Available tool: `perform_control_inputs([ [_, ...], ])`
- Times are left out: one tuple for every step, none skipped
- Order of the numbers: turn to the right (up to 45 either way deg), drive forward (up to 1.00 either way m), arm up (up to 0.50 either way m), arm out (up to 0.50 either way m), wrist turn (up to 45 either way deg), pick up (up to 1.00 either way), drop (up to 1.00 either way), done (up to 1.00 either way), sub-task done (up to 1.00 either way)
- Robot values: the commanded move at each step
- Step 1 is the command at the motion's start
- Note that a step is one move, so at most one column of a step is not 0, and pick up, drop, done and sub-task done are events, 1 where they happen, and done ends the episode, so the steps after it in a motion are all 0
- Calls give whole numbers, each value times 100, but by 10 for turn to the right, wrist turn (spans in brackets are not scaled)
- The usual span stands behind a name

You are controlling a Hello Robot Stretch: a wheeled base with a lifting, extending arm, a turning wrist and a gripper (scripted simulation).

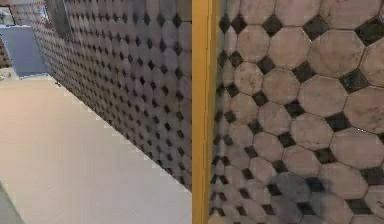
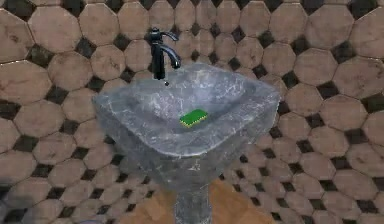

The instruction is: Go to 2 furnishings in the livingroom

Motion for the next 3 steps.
perform_control_inputs([
  [-270, 0, 0, 0, 0, 0, 0, 0, 0],
  [0, 60, 0, 0, 0, 0, 0, 0, 0],
  [-150, 0, 0, 0, 0, 0, 0, 0, 0],
])
